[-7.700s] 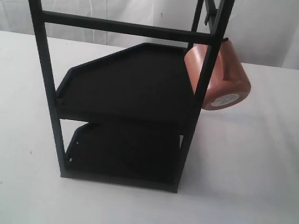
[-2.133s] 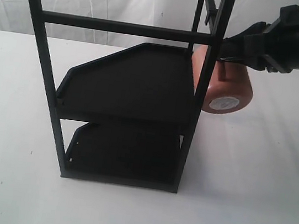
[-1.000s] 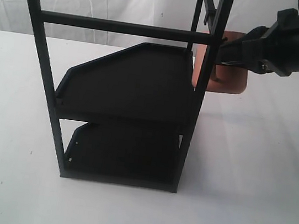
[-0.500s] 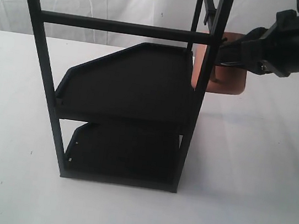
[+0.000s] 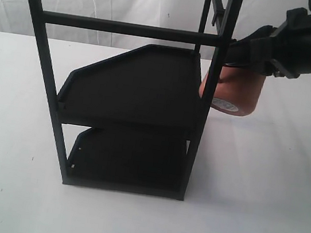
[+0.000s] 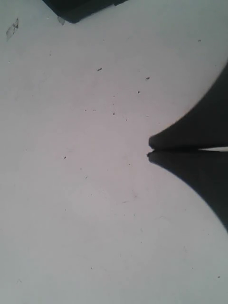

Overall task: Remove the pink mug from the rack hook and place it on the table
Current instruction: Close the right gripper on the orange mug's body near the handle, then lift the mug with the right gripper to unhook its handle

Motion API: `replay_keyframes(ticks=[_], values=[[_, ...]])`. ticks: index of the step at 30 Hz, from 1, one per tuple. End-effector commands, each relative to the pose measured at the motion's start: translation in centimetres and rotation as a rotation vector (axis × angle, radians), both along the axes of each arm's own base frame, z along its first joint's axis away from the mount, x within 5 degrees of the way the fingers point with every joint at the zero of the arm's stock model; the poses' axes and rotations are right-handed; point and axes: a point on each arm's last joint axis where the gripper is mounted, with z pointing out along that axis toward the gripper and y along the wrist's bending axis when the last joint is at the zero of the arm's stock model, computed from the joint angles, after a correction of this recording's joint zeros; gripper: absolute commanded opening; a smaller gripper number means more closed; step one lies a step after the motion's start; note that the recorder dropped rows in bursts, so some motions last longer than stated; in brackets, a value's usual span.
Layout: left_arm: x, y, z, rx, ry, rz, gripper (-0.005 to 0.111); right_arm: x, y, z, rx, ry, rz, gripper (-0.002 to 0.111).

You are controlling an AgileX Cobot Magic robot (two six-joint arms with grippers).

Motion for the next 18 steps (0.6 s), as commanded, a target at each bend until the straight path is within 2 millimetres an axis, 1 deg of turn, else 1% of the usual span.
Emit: replay_keyframes(ticks=[1,5,15,18], values=[[-0.12,-0.05,-0.24,-0.009,0.024,-0.004,0.000,-0.07,0.33,0.10,0.008,-0.010,0.011,0.023],[-0.12,-0.05,-0.24,-0.009,0.024,-0.004,0.000,0.10,0.25,0.11,0.014,-0.003,-0.018,0.028],[-0.12,-0.05,-0.24,-0.009,0.024,-0.004,0.000,0.27,0.16,0.12,0.011,-0.010,-0.038,0.028],[-0.12,-0.05,-0.24,-0.009,0.024,-0.004,0.000,0.60,0.20,-0.29,0.011,0.005,-0.039,0.028]])
